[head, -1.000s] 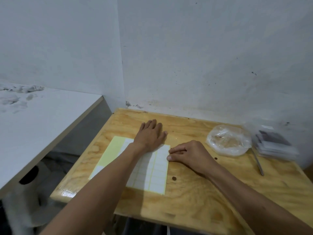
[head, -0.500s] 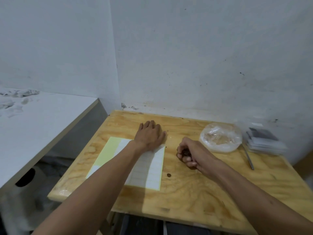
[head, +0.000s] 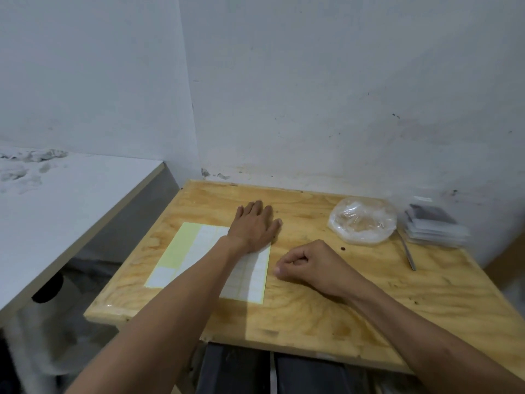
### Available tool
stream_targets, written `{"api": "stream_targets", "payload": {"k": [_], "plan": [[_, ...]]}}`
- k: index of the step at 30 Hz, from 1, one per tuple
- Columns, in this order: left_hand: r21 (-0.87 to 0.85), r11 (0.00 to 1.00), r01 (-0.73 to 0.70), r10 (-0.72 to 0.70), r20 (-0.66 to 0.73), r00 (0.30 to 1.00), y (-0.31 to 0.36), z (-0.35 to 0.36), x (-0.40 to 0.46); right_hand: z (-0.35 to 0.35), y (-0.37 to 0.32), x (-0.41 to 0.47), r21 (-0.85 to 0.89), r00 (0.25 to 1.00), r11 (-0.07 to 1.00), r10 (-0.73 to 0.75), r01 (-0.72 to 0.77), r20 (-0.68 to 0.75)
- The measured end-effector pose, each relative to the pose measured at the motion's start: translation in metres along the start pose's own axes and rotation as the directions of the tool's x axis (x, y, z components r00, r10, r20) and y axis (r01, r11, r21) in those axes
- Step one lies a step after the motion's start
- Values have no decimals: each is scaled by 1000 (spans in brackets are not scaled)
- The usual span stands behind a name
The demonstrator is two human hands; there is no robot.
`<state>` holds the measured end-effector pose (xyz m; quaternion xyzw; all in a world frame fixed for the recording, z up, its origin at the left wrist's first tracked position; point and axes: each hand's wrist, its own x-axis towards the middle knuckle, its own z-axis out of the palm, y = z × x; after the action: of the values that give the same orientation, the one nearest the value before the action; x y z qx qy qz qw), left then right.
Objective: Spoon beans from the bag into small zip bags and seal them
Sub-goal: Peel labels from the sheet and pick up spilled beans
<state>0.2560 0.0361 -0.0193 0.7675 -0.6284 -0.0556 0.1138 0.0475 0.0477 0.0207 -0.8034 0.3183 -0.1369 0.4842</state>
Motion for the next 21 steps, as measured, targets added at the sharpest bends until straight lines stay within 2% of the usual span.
{"api": "stream_targets", "payload": {"k": [2, 3, 4, 5, 6, 7, 8, 9, 11, 12, 13, 15, 19, 21], "plan": [[21, 1000, 4, -4, -18, 1000, 0, 1, 3, -9, 4, 2, 296, 986, 944, 164, -144, -42], [34, 999, 7, -5, -40, 999, 1, 3, 5, -16, 8, 5, 498, 963, 837, 269, -226, -16], [43, 999, 5, -2, -65, 998, 4, 4, 7, -25, 12, 6, 667, 935, 687, 352, -288, 41], [44, 999, -5, 9, -87, 996, 9, 5, 8, -33, 16, 5, 772, 914, 552, 397, -314, 87], [32, 999, -24, 28, -101, 994, 16, 5, 9, -41, 18, 1, 824, 901, 474, 424, -310, 95], [11, 999, -51, 52, -105, 993, 25, 6, 12, -48, 21, -1, 839, 891, 461, 451, -290, 61], [-16, 997, -73, 72, -99, 992, 34, 8, 14, -55, 23, -6, 810, 880, 526, 474, -261, -24], [-44, 995, -88, 84, -90, 992, 43, 11, 16, -60, 27, -11, 724, 855, 647, 494, -239, -160], [-70, 992, -105, 99, -84, 992, 58, 20, 20, -68, 36, -20, 347, 782, 901, 407, -259, -473], [-62, 992, -109, 103, -93, 990, 62, 24, 20, -71, 42, -24, 132, 764, 954, 294, -268, -575], [-49, 993, -110, 105, -102, 989, 64, 27, 21, -73, 47, -27, -26, 763, 968, 180, -249, -620], [-52, 993, -111, 105, -103, 989, 63, 28, 21, -73, 55, -31, -137, 785, 974, 58, -179, -617], [-66, 990, -127, 119, -116, 986, 60, 28, 21, -70, 62, -27, -264, 812, 946, -2, -188, -583], [-66, 990, -123, 114, -127, 985, 62, 28, 20, -69, 62, -23, -274, 825, 942, 7, -195, -565]]}}
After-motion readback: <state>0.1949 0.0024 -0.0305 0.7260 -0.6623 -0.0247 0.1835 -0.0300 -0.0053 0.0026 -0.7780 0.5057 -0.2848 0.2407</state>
